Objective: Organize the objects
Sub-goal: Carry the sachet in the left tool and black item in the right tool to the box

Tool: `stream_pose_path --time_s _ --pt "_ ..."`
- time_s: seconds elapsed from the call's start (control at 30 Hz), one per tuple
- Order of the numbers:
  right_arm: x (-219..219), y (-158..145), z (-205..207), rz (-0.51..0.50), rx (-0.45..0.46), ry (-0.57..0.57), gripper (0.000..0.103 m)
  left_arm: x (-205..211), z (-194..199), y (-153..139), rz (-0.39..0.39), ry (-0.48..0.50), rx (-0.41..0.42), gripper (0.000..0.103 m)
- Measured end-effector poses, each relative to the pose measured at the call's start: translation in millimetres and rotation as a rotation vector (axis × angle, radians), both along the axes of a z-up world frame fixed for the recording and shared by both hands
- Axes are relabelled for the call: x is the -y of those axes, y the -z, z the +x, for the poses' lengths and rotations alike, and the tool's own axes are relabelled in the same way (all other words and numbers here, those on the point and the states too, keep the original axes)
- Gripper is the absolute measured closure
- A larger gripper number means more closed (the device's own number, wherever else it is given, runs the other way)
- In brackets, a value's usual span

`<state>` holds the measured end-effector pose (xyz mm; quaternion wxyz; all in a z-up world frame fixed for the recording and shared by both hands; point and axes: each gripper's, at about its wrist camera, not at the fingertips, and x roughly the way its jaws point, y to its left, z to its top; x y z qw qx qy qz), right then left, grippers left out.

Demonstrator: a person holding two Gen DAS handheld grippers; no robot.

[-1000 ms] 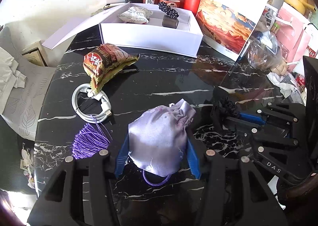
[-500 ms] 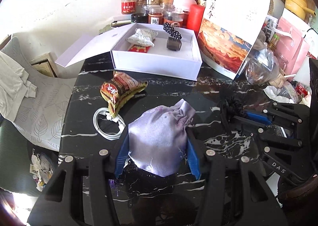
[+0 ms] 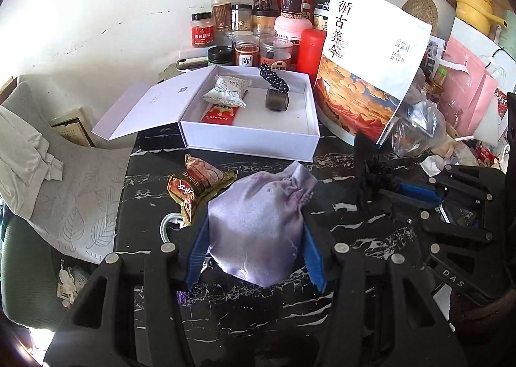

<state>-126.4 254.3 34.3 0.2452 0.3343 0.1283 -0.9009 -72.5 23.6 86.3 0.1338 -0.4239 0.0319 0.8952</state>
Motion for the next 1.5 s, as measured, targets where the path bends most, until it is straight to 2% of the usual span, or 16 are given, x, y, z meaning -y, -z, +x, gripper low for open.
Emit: stream_pose_path --time_s 0.17,0.37,0.6,0.83,0.93,0.97,1.0,1.13,1.17,1.23,1.5 --pt "0.0 -6.5 -9.7 0.012 -0.015 0.001 0.095 -2.4 -12.5 -8.1 0.004 0.013 -0.007 0.053" --pt "-2.3 -1.0 -24.1 0.012 0.004 0.008 0.095 -7.1 -32.1 -5.6 0.003 0.03 0.004 0.053" --pt "-23.3 3.6 -33.8 0.005 0.02 0.07 0.095 -13.5 -51.3 9.2 0.017 0.046 0.038 0.053" --pt "-46.9 26.2 -30.7 0.025 0.067 0.128 0.093 -29.5 -52.3 27.5 0.034 0.091 0.054 0.053" --pt "-51.6 37.6 -28.5 0.04 0.081 0.149 0.074 -37.8 -49.4 35.2 0.035 0.11 0.063 0.053" --pt "-53.4 41.5 -28.1 0.043 0.089 0.159 0.059 -40.3 -48.6 37.8 0.036 0.115 0.067 0.053" --pt "-54.9 44.9 -27.8 0.043 0.096 0.167 0.048 -43.0 -47.6 40.8 0.037 0.12 0.072 0.053" --pt "-63.3 59.7 -29.3 0.03 0.115 0.199 0.042 -51.0 -44.3 52.0 0.048 0.136 0.095 0.053" --pt "-64.4 63.0 -30.8 0.035 0.117 0.209 0.034 -52.6 -43.5 54.4 0.047 0.138 0.098 0.053" --pt "-66.9 70.2 -34.3 0.043 0.115 0.228 0.027 -55.4 -42.3 59.2 0.047 0.141 0.1 0.053" --pt "-73.0 95.7 -56.1 0.013 0.143 0.277 0.022 -62.8 -46.6 77.0 0.052 0.148 0.114 0.053"
